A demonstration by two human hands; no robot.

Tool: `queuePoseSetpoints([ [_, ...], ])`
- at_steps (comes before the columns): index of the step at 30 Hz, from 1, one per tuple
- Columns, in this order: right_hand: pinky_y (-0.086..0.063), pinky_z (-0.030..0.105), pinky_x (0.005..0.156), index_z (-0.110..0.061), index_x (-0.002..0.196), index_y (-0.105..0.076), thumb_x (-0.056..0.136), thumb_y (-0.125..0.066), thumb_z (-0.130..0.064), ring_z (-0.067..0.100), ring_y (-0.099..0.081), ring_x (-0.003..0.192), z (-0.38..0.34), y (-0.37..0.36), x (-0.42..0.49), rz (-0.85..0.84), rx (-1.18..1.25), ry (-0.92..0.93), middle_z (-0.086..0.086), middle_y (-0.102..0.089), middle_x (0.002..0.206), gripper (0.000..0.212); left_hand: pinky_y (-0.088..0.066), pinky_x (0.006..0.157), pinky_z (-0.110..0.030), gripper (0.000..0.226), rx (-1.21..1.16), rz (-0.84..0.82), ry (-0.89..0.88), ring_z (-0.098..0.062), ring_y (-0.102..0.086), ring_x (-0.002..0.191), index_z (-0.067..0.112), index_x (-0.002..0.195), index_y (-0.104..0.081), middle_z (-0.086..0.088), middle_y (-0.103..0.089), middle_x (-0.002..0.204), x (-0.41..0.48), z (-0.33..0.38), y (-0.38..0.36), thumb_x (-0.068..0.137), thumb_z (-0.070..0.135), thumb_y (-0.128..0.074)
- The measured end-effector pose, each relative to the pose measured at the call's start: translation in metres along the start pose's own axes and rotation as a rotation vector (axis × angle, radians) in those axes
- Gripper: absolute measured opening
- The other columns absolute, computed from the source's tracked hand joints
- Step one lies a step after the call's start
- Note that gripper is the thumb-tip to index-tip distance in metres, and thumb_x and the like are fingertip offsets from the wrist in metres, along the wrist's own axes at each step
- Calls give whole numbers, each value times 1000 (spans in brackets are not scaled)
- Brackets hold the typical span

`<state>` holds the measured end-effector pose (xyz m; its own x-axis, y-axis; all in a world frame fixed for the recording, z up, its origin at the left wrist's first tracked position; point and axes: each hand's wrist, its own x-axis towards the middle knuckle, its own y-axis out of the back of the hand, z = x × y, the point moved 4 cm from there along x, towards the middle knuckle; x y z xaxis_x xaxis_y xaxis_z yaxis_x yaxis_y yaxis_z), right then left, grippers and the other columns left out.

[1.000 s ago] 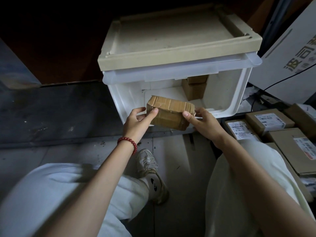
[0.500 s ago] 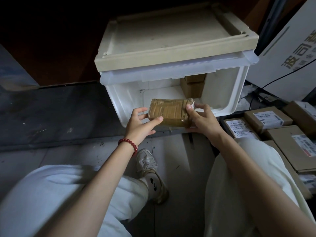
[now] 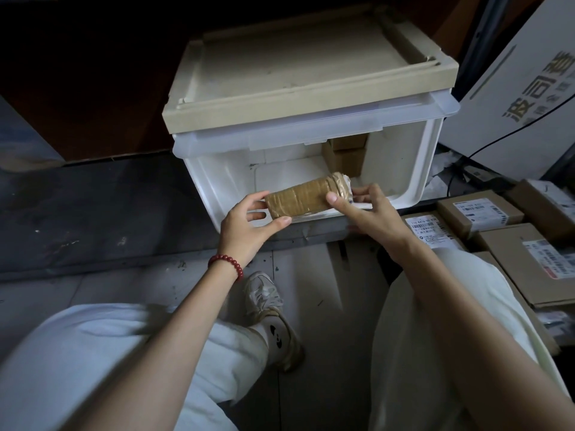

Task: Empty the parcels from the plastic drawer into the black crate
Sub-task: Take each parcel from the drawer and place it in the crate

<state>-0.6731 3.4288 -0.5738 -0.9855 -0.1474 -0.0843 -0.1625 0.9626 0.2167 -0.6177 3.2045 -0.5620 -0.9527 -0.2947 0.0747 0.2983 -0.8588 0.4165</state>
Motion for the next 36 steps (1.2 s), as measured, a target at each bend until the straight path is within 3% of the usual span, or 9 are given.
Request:
queuePoseSetpoints([
  [2,-41,3,62,-22,95,-51,53,-66,-79,-9,-58,83,-4,9,1,107,-16,41,-11,-59,96,72,-45,88,-18,47,19,-50,-17,-5,-57,109,26,116,-62,9,-63,117,-1,7,-9,74,36,-79],
  [5,-48,21,73,-22,83,-45,54,-66,-83,-1,-56,69,-6,26,2,229,46,37,-10,-52,79,71,-49,95,-27,39,-110,-124,18,-6,-61,109,25,112,-61,9,-67,114,-3,22,-26,78,42,-72],
  [9,-53,42,92,-25,114,-47,58,-68,-79,11,-65,96,-15,54,-8,238,140,76,-4,-67,105,81,-53,91,-46,56,-271,-212,43,-19,-64,108,15,116,-59,-4,-66,116,-5,55,-58,75,52,-64],
  [12,-55,30,79,-27,108,-53,58,-67,-80,3,-67,91,-17,91,-25,260,148,87,-6,-69,103,74,-57,86,-43,61,-286,-273,-13,-17,-64,107,14,123,-58,-5,-65,118,-6,83,-85,76,54,-63],
  [17,-51,16,69,-31,109,-55,67,-65,-73,-6,-64,86,1,158,-64,395,76,44,-7,-67,105,61,-41,76,0,76,-131,-366,-146,7,-55,104,27,136,-51,14,-61,121,-12,122,-138,73,68,-55],
  [22,-54,31,81,-27,104,-62,64,-67,-74,7,-68,94,20,216,-101,524,75,-24,-9,-72,97,62,-49,99,-40,88,-165,-577,-50,-14,-57,117,22,141,-45,-2,-61,130,-30,148,-208,69,67,-66],
  [30,-55,19,60,-36,118,-56,67,-72,-66,4,-71,83,66,284,-193,723,123,-121,-7,-70,99,62,-48,98,-35,54,-53,-813,-158,-14,-55,116,25,119,-48,-1,-57,128,-83,178,-312,76,36,-78],
  [33,-54,18,57,-33,109,-59,62,-74,-65,4,-71,79,89,290,-227,818,218,-217,-7,-70,99,59,-44,72,-4,46,-20,-882,-217,5,-54,97,28,114,-54,13,-58,110,-111,177,-342,76,41,-76],
  [36,-57,26,63,-31,111,-56,69,-75,-59,6,-72,78,118,281,-259,908,308,-337,-5,-72,101,54,-43,80,-13,50,2,-939,-207,0,-52,103,27,120,-57,11,-57,117,-140,162,-363,77,44,-74],
])
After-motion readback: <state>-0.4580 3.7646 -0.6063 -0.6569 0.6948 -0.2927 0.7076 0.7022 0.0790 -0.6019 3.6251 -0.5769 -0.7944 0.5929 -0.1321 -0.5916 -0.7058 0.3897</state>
